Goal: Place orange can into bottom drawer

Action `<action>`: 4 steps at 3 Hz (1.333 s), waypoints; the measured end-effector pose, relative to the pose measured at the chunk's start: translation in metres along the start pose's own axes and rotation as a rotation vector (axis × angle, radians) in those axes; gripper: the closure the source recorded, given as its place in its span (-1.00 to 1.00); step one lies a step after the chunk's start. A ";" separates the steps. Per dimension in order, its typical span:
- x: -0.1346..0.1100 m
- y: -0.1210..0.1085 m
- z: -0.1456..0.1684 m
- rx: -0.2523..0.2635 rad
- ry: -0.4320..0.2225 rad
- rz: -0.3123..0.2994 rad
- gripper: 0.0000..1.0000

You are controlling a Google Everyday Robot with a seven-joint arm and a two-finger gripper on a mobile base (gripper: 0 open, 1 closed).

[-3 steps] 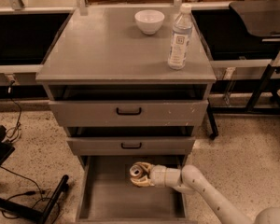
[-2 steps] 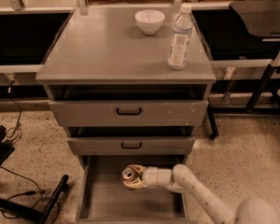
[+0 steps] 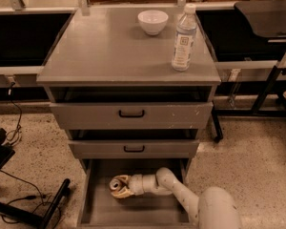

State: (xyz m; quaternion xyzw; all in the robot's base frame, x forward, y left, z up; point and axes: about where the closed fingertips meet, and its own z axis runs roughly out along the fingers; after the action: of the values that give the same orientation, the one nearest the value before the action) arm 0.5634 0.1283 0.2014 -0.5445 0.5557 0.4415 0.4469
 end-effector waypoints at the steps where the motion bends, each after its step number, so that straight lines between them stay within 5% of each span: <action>1: 0.017 0.008 0.018 0.001 -0.041 0.023 1.00; 2: 0.031 0.022 0.013 0.089 -0.136 0.046 0.62; 4: 0.032 0.025 0.011 0.100 -0.143 0.045 -0.31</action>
Offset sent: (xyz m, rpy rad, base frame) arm -0.0346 -0.0344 -0.0472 0.2626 0.0063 -0.2621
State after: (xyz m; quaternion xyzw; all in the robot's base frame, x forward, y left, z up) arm 0.5385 0.1325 0.1678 -0.4761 0.5559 0.4610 0.5017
